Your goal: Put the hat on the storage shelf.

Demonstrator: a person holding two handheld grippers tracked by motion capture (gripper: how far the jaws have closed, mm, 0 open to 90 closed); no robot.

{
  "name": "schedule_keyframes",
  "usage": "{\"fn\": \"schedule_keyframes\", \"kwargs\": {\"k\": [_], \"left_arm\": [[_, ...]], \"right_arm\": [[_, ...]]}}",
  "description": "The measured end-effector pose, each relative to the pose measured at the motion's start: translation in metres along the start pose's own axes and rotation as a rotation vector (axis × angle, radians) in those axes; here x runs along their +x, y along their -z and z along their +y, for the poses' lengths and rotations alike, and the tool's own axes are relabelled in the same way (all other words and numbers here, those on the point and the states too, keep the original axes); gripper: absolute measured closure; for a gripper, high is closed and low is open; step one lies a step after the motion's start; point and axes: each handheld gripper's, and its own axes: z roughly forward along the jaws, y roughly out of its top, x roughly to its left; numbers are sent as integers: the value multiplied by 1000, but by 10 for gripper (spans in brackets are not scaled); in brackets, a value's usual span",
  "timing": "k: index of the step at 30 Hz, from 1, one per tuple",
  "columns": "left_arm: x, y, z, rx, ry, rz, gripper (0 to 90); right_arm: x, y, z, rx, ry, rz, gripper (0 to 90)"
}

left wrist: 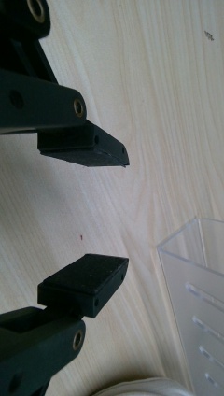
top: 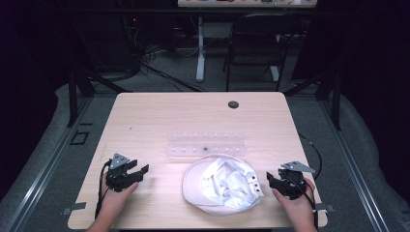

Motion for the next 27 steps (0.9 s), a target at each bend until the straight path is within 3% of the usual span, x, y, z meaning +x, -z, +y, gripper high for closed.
{"fn": "schedule_keyframes", "kwargs": {"k": [2, 6, 9, 11, 12, 18, 27], "left_arm": [[0, 0, 0, 2, 0, -3, 450], [-1, 0, 0, 12, -12, -7, 450], [-2, -1, 0, 22, -16, -8, 449], [-2, -2, 0, 26, -13, -8, 448], [-2, -2, 0, 25, -9, -10, 448], [0, -2, 0, 27, 10, -24, 449], [2, -3, -1, 43, 22, -7, 445]], "right_arm": [[0, 0, 3, 14, 6, 5, 493], [3, 2, 14, 108, 55, 8, 450], [6, 5, 26, 210, 62, 20, 443], [6, 6, 28, 219, 62, 26, 459], [6, 9, 34, 252, 41, 52, 487], [6, 15, 47, 282, 25, 99, 488], [13, 16, 63, 338, 1, 163, 489]]}}
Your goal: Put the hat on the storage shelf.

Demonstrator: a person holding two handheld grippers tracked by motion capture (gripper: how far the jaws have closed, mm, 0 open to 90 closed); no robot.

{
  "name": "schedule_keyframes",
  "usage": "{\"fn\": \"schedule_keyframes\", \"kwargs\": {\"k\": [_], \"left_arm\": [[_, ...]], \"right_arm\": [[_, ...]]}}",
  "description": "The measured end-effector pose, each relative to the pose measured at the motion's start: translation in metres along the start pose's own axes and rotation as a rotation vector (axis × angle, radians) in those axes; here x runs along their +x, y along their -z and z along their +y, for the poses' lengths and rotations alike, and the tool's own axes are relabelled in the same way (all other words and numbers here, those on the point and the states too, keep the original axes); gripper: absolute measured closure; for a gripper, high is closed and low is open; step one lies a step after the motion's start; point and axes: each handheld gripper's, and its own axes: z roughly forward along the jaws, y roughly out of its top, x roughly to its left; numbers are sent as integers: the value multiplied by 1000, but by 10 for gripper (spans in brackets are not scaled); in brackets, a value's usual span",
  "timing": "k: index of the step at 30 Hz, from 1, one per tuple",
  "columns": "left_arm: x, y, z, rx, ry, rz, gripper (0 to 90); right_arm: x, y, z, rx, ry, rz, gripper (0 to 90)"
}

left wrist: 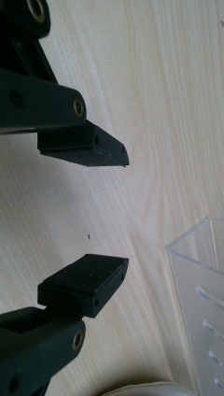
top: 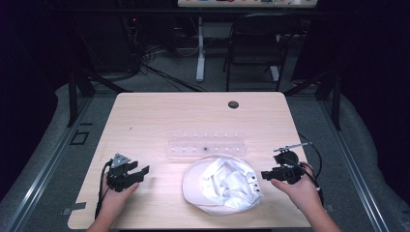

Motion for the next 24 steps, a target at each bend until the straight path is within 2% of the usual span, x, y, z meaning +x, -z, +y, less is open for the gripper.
{"fn": "schedule_keyframes", "kwargs": {"k": [7, 11, 12, 13, 15, 18, 21, 24], "left_arm": [[0, -1, 0, 6, -2, 5, 445], [0, -1, 0, 11, -6, 4, 445], [0, -1, 0, 13, -9, 3, 445], [0, -1, 0, 15, -14, 5, 445], [-1, -1, 0, 16, -16, 5, 445], [-1, -2, -1, 15, -15, 6, 444], [-1, -2, -1, 12, -16, 7, 445], [-1, -2, 0, 14, -16, 6, 445]], "right_arm": [[4, 5, 11, 28, -6, 38, 507], [7, 10, 17, 47, -36, 70, 526], [7, 10, 18, 43, -36, 78, 526], [7, 12, 19, 62, -27, 82, 526], [9, 12, 20, 56, -46, 115, 523], [13, 13, 19, 82, -49, 160, 509], [14, 12, 18, 86, -48, 161, 506], [17, 6, 13, 103, -63, 190, 508]]}}
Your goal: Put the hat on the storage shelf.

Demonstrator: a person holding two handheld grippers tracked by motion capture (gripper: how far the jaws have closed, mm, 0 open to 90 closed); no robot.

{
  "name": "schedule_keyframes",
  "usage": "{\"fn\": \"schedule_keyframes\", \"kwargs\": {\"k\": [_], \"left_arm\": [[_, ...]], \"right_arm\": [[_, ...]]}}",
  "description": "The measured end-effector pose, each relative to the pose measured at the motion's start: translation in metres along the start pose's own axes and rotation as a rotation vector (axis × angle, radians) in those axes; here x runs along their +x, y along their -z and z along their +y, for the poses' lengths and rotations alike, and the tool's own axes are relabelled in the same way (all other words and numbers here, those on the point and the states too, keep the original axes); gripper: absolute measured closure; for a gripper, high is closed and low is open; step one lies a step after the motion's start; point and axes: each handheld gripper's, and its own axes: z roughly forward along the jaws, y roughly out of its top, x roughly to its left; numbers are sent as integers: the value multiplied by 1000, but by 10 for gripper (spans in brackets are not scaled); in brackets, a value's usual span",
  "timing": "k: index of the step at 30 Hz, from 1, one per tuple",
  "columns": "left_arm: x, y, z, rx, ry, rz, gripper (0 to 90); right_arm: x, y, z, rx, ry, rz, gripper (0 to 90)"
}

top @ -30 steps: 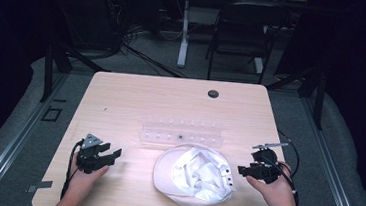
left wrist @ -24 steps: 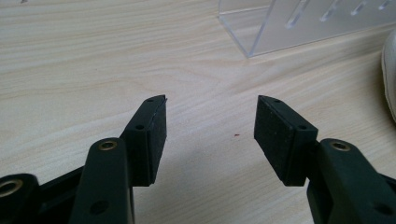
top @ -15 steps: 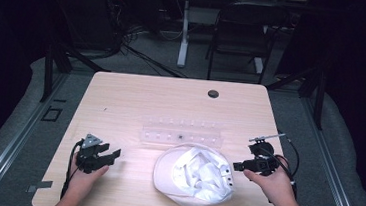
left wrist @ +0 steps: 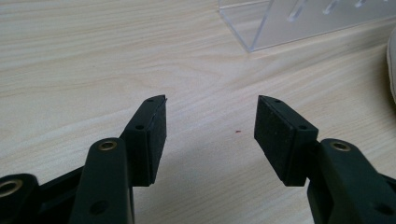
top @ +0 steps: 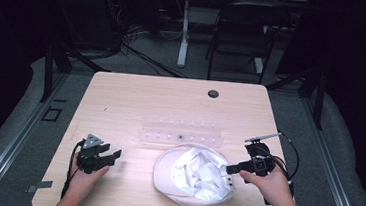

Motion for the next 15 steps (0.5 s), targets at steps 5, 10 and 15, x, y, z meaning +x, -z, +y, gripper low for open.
{"fn": "schedule_keyframes", "kwargs": {"k": [5, 10, 15], "left_arm": [[0, 0, 0, 10, -8, -3, 445], [0, 0, 0, 3, -3, 1, 445], [0, -1, 0, 2, -4, 3, 445]], "right_arm": [[1, -10, -3, 15, 6, 7, 510], [-3, -21, -5, 43, 3, 15, 519], [-7, -31, -7, 84, -40, 58, 529]]}}
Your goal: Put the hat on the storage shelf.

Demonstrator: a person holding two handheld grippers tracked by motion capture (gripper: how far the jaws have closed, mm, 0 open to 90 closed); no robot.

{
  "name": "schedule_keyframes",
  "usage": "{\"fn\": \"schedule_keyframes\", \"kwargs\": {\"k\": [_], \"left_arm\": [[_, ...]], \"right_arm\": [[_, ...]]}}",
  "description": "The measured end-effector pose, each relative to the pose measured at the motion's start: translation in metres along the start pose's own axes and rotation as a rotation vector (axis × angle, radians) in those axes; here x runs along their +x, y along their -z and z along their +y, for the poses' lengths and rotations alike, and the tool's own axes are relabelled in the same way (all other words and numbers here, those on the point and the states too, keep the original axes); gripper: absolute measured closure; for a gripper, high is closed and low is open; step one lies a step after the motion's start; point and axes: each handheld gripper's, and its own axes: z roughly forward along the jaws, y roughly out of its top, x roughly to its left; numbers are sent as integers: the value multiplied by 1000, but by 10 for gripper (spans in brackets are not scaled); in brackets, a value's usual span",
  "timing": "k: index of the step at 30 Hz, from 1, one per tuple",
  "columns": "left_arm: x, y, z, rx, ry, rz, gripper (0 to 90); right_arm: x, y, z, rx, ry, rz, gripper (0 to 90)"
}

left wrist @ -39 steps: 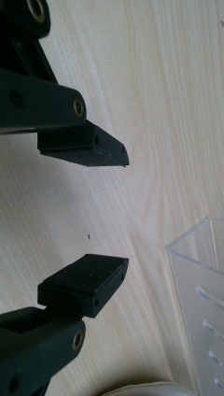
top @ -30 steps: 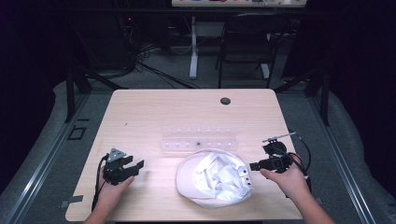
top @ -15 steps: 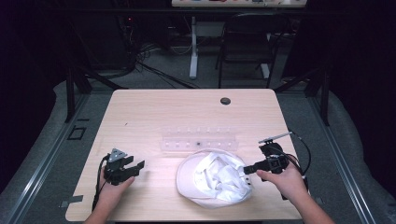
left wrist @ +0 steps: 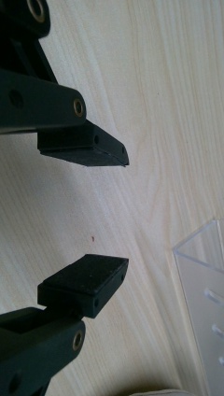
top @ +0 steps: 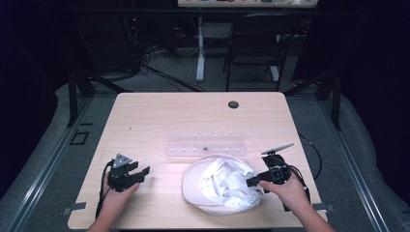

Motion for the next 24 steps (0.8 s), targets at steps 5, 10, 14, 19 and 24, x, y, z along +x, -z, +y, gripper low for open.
{"fn": "schedule_keyframes", "kwargs": {"k": [5, 10, 14, 19, 24], "left_arm": [[0, 0, 0, 2, -1, 1, 445], [0, 0, 0, 2, -1, 1, 445], [0, 0, 0, 2, -4, 2, 445], [0, 0, 0, 3, -4, 4, 445], [0, 0, 0, 1, -2, 6, 445]], "right_arm": [[1, -7, -2, -5, -31, 20, 535], [1, -10, -3, 13, -38, 54, 552], [4, -6, -1, -10, -54, 80, 578], [4, 1, 4, 0, -48, 78, 645], [8, 5, 7, -9, -57, 64, 757]]}}
